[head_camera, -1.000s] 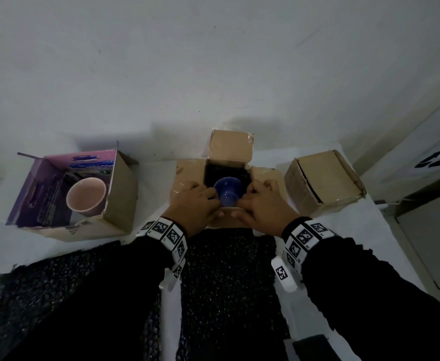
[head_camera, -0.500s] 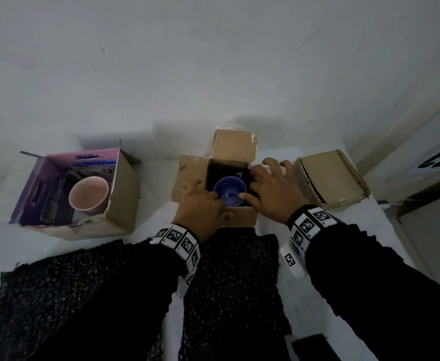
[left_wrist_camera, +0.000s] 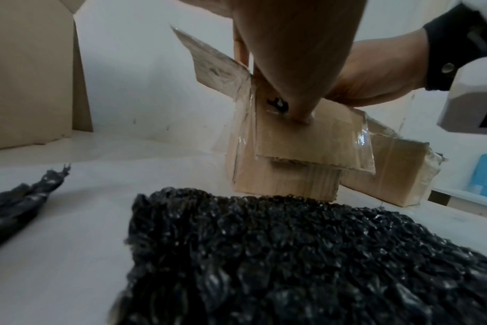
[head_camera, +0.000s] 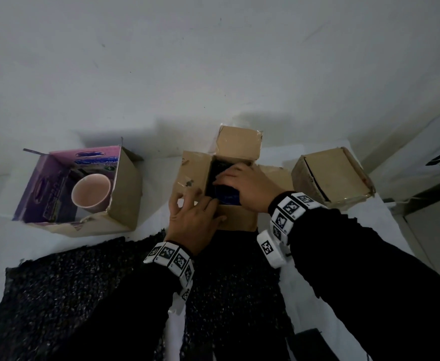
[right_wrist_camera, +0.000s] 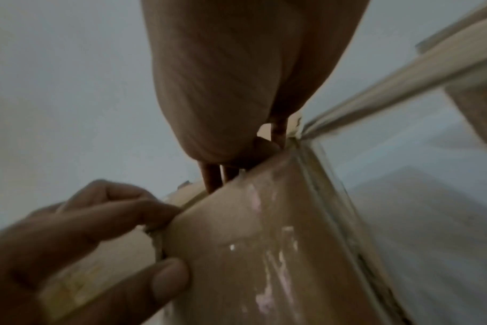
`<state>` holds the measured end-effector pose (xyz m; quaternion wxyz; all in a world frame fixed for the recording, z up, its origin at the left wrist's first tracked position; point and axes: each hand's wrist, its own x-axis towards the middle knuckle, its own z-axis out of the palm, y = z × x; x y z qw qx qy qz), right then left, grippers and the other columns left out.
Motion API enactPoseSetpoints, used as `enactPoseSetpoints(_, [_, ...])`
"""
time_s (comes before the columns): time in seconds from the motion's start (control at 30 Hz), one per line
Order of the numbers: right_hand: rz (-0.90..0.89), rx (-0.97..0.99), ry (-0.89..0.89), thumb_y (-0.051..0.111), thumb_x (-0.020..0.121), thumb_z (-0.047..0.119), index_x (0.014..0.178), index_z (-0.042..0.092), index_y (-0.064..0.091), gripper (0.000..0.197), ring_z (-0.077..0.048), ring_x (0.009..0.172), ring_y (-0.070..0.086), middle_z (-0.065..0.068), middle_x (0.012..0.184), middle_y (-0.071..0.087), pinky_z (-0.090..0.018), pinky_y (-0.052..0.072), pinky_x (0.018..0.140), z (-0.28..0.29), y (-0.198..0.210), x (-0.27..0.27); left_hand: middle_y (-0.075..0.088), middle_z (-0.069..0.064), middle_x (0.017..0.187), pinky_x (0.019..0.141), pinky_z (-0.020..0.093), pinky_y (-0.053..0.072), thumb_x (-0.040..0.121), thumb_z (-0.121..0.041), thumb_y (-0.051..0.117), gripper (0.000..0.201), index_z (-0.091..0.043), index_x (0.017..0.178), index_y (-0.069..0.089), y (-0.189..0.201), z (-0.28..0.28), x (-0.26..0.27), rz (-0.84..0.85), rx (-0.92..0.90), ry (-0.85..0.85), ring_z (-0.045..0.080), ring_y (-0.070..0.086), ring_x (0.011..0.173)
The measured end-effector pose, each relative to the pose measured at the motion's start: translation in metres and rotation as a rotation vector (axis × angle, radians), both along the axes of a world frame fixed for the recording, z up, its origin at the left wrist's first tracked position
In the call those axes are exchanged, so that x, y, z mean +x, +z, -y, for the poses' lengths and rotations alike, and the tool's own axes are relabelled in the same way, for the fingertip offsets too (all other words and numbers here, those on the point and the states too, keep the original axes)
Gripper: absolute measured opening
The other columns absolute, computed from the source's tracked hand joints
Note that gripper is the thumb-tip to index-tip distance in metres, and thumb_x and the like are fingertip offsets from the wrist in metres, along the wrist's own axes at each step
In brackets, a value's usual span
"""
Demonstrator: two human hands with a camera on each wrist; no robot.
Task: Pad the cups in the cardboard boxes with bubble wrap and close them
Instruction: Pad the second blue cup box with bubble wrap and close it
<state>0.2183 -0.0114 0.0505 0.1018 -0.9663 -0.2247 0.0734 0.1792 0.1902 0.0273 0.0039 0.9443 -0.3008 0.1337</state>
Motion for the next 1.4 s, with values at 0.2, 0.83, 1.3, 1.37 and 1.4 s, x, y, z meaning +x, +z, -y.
enactPoseSetpoints(0.2, [-0.012,-0.271,0.059,0.047,0.096,0.04,0.132,0.039,0.051,0.036,-0.026,0.128,0.03,0.005,0.143,0.042,-0.048,0.027,0.102,-0.019,-0.002,0.015,0.066,-0.013,0.105,0.096,0.05,0.025,0.084,-0.048,0.051,0.027,-0.027,0.097,0.062,-0.001,-0.003,0.001,-0.004,-0.029,-0.011,0.024,0.048,0.117])
enactPoseSetpoints(0.83, [0.222,0.261,-0.308,0.057,0.082,0.046,0.09,0.02,0.062,0.028,-0.025,0.079,0.057,0.0,0.082,0.058,-0.038,0.045,0.063,0.001,-0.044,-0.177,0.067,0.001,0.104,0.07,0.036,0.045,0.083,-0.037,0.044,0.031,-0.017,0.091,0.067,0.013,-0.02,-0.044,-0.147,-0.112,-0.19,0.026,0.059,0.085])
enactPoseSetpoints(1.3, [0.025,0.488,-0.323,0.055,0.077,-0.005,0.098,0.02,0.063,0.034,-0.025,0.096,0.055,-0.001,0.106,0.054,-0.035,0.048,0.077,-0.027,-0.03,-0.21,0.035,-0.007,0.143,0.103,0.038,0.03,0.069,-0.061,0.065,0.099,-0.034,0.15,0.016,0.014,-0.035,-0.091,-0.429,-0.048,-0.236,0.017,0.031,0.127])
enactPoseSetpoints(1.37, [0.055,0.589,-0.338,0.057,0.078,0.0,0.112,0.023,0.057,0.041,-0.018,0.1,0.056,0.002,0.113,0.052,-0.033,0.049,0.083,-0.027,-0.013,-0.209,0.049,-0.005,0.125,0.092,0.036,0.033,0.073,-0.049,0.066,0.073,-0.033,0.139,0.04,0.022,-0.029,-0.087,-0.377,-0.039,-0.275,0.02,0.042,0.114])
enactPoseSetpoints(1.4, [0.077,0.635,-0.385,0.062,0.079,0.008,0.121,0.025,0.051,0.046,-0.016,0.102,0.056,0.003,0.116,0.052,-0.033,0.049,0.086,-0.027,-0.005,-0.209,0.055,-0.001,0.113,0.086,0.035,0.034,0.076,-0.037,0.067,0.052,-0.027,0.126,0.055,0.025,-0.024,-0.085,-0.365,-0.073,-0.292,0.023,0.048,0.106])
